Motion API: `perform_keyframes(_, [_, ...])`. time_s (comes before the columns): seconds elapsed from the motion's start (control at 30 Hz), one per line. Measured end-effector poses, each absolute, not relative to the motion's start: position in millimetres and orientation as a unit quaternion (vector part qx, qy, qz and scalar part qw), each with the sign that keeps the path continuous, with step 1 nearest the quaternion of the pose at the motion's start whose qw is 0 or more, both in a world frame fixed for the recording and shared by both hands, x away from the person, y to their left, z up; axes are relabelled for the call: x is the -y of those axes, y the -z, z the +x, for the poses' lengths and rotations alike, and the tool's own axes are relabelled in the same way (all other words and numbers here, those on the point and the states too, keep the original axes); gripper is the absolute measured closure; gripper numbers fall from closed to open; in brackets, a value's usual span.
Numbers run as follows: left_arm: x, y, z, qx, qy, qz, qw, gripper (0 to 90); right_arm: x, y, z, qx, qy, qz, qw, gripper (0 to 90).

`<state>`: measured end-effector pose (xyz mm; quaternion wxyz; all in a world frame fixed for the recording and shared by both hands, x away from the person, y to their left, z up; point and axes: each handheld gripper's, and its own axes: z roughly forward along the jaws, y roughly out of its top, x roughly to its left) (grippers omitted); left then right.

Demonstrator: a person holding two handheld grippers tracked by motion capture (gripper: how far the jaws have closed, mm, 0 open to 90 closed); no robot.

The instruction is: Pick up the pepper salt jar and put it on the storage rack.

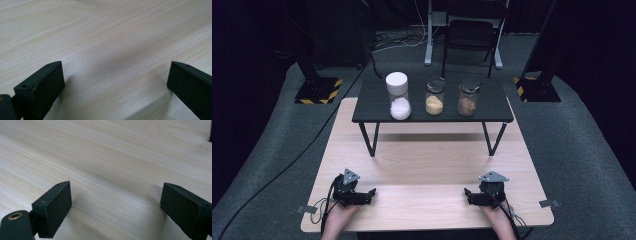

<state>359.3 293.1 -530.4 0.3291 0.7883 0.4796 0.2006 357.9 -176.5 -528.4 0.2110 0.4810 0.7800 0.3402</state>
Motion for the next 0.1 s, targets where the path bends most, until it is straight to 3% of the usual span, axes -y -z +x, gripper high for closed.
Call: perform_keyframes(0.1, [-293.2,530.4,359.3,-0.48,-0.201,0.788,0.329,0.8,176.5,528.4,357.9,-0.78,-0.34,0.481,0.211,9.3])
